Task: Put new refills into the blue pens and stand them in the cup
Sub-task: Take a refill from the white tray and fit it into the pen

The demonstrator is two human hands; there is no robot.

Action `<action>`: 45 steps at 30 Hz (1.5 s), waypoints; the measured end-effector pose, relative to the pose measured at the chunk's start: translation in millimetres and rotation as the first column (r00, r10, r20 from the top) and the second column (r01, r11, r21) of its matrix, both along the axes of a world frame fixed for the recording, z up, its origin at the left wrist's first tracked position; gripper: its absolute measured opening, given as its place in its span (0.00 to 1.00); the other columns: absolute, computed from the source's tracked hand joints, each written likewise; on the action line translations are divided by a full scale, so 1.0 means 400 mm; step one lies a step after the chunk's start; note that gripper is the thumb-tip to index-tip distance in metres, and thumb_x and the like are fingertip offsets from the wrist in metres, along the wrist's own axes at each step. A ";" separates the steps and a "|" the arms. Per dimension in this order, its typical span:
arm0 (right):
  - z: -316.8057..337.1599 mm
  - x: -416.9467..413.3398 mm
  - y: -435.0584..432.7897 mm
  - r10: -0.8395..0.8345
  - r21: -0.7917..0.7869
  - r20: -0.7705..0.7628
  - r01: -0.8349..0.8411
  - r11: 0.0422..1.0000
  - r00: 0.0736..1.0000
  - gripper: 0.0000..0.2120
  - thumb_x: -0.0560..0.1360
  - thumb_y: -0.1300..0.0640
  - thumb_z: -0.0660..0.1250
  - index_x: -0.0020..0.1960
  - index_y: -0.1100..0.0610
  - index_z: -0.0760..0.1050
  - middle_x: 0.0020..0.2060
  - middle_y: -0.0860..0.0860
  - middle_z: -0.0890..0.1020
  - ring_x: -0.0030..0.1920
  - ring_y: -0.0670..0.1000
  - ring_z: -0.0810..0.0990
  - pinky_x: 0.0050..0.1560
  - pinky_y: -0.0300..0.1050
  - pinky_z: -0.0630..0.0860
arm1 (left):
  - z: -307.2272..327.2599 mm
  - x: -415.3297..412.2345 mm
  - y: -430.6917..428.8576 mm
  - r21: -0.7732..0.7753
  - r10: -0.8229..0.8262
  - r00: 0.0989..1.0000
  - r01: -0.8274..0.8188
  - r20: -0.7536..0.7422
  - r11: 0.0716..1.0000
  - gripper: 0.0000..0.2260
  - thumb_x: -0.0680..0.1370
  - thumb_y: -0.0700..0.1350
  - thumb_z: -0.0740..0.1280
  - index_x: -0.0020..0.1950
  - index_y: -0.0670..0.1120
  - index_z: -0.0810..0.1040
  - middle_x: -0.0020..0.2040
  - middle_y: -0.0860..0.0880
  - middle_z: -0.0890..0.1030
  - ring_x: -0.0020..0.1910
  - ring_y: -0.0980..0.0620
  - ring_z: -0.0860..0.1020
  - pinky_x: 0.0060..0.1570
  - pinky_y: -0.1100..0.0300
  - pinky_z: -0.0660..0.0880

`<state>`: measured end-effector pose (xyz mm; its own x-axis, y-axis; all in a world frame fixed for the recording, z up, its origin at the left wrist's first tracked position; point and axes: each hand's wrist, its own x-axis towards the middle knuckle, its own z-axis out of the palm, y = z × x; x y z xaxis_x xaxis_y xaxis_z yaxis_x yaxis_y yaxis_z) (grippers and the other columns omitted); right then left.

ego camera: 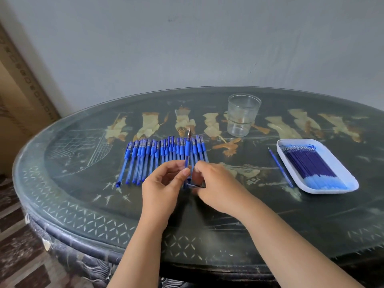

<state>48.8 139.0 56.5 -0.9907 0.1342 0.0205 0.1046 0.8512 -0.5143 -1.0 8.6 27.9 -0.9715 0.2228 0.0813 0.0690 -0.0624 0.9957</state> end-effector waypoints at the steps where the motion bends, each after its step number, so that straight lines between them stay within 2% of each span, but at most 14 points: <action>1: 0.007 -0.001 0.004 -0.008 -0.019 -0.009 0.008 1.000 1.000 0.08 0.76 0.58 0.68 0.54 0.53 0.73 0.46 0.49 0.79 0.44 0.49 0.78 0.48 0.48 0.79 | 0.001 0.000 -0.001 0.004 0.000 1.000 0.000 0.000 1.000 0.08 0.73 0.38 0.73 0.49 0.49 0.83 0.45 0.50 0.86 0.47 0.52 0.84 0.49 0.61 0.80; 5: 0.062 0.008 0.061 -0.155 -0.204 -0.075 0.137 0.969 0.985 0.17 0.79 0.61 0.64 0.67 0.49 0.72 0.41 0.47 0.82 0.43 0.47 0.82 0.45 0.39 0.78 | 0.001 0.000 0.000 0.029 -0.001 1.000 0.000 0.021 1.000 0.08 0.73 0.39 0.73 0.48 0.50 0.84 0.45 0.48 0.86 0.48 0.49 0.84 0.50 0.57 0.79; 7: 0.090 0.015 0.086 -0.246 -0.369 -0.149 0.177 0.912 0.958 0.20 0.79 0.62 0.63 0.70 0.48 0.70 0.42 0.46 0.82 0.41 0.46 0.82 0.42 0.37 0.79 | 0.001 0.000 0.002 0.015 -0.013 1.000 0.013 0.022 1.000 0.07 0.72 0.39 0.74 0.48 0.50 0.84 0.46 0.48 0.86 0.49 0.48 0.84 0.52 0.56 0.79; 10: 0.119 0.019 0.087 -0.360 -0.670 -0.354 0.034 0.741 0.863 0.19 0.80 0.64 0.63 0.66 0.46 0.74 0.42 0.52 0.82 0.37 0.45 0.83 0.41 0.37 0.78 | 0.002 0.003 0.003 -0.019 -0.040 0.999 0.040 0.008 0.999 0.07 0.72 0.39 0.74 0.47 0.49 0.84 0.45 0.49 0.86 0.48 0.50 0.84 0.51 0.61 0.79; 12: 0.127 0.015 0.079 -0.392 -0.730 -0.445 -0.072 0.680 0.805 0.15 0.80 0.65 0.63 0.60 0.48 0.77 0.44 0.55 0.81 0.38 0.47 0.84 0.40 0.38 0.79 | 0.004 0.004 0.004 -0.041 -0.049 0.999 0.049 -0.008 0.998 0.07 0.72 0.39 0.74 0.47 0.49 0.84 0.44 0.50 0.86 0.46 0.53 0.84 0.48 0.66 0.79; 14: 0.124 0.008 0.072 -0.401 -0.739 -0.473 -0.105 0.666 0.785 0.12 0.79 0.64 0.65 0.56 0.50 0.78 0.45 0.54 0.82 0.41 0.48 0.85 0.41 0.38 0.79 | 0.005 0.003 0.007 -0.060 -0.057 0.998 0.055 -0.020 0.997 0.07 0.72 0.38 0.74 0.47 0.48 0.84 0.43 0.52 0.86 0.43 0.57 0.83 0.46 0.68 0.78; 17: 0.112 0.000 0.070 -0.405 -0.757 -0.452 -0.102 0.645 0.795 0.10 0.77 0.64 0.68 0.55 0.50 0.79 0.44 0.51 0.83 0.47 0.51 0.85 0.45 0.46 0.82 | 0.005 0.003 0.008 -0.085 -0.070 0.997 0.067 -0.027 0.994 0.07 0.72 0.37 0.74 0.46 0.48 0.85 0.42 0.52 0.85 0.41 0.59 0.82 0.44 0.69 0.77; 21: 0.104 -0.001 0.071 -0.360 -0.780 -0.407 -0.114 0.616 0.840 0.10 0.77 0.64 0.69 0.54 0.51 0.79 0.46 0.56 0.82 0.48 0.53 0.85 0.46 0.52 0.84 | 0.007 0.004 0.010 -0.095 -0.078 0.996 0.075 -0.035 0.993 0.07 0.72 0.38 0.75 0.47 0.47 0.85 0.42 0.53 0.85 0.40 0.60 0.81 0.44 0.69 0.77; 27: 0.086 -0.007 0.061 -0.276 -0.772 -0.330 -0.089 0.630 0.903 0.12 0.76 0.64 0.69 0.53 0.49 0.80 0.47 0.52 0.80 0.49 0.50 0.84 0.44 0.51 0.84 | 0.004 0.004 0.009 -0.096 -0.083 0.996 0.079 -0.038 0.992 0.07 0.72 0.37 0.74 0.46 0.49 0.85 0.41 0.53 0.85 0.40 0.59 0.82 0.42 0.69 0.77; 31: 0.082 -0.010 0.065 -0.262 -0.775 -0.329 -0.101 0.624 0.907 0.11 0.77 0.65 0.69 0.55 0.51 0.80 0.44 0.50 0.79 0.50 0.50 0.83 0.44 0.53 0.84 | 0.003 0.004 0.009 -0.086 -0.085 0.996 0.081 -0.038 0.993 0.07 0.72 0.37 0.74 0.46 0.49 0.85 0.41 0.53 0.85 0.41 0.57 0.82 0.42 0.68 0.78; 36: 0.081 -0.013 0.059 -0.249 -0.746 -0.352 -0.110 0.657 0.902 0.11 0.77 0.65 0.68 0.55 0.53 0.79 0.41 0.49 0.78 0.51 0.51 0.83 0.42 0.52 0.84 | 0.002 0.002 0.007 -0.070 -0.085 0.996 0.083 -0.027 0.994 0.08 0.72 0.37 0.74 0.45 0.49 0.84 0.42 0.50 0.85 0.42 0.53 0.82 0.43 0.66 0.79; 41: 0.078 -0.013 0.058 -0.236 -0.710 -0.369 -0.109 0.696 0.899 0.11 0.76 0.65 0.69 0.56 0.52 0.79 0.38 0.44 0.77 0.51 0.50 0.83 0.42 0.51 0.84 | 0.002 0.003 0.006 -0.068 -0.087 0.996 0.085 -0.026 0.994 0.08 0.72 0.37 0.74 0.45 0.49 0.84 0.43 0.50 0.85 0.42 0.53 0.82 0.45 0.64 0.79; 45: 0.067 -0.011 0.053 -0.235 -0.699 -0.377 -0.109 0.706 0.896 0.12 0.77 0.63 0.68 0.57 0.50 0.77 0.42 0.48 0.78 0.51 0.49 0.82 0.43 0.49 0.84 | 0.000 0.004 0.004 -0.083 -0.083 0.996 0.080 -0.033 0.993 0.07 0.72 0.37 0.74 0.46 0.48 0.84 0.43 0.50 0.85 0.44 0.51 0.83 0.46 0.63 0.80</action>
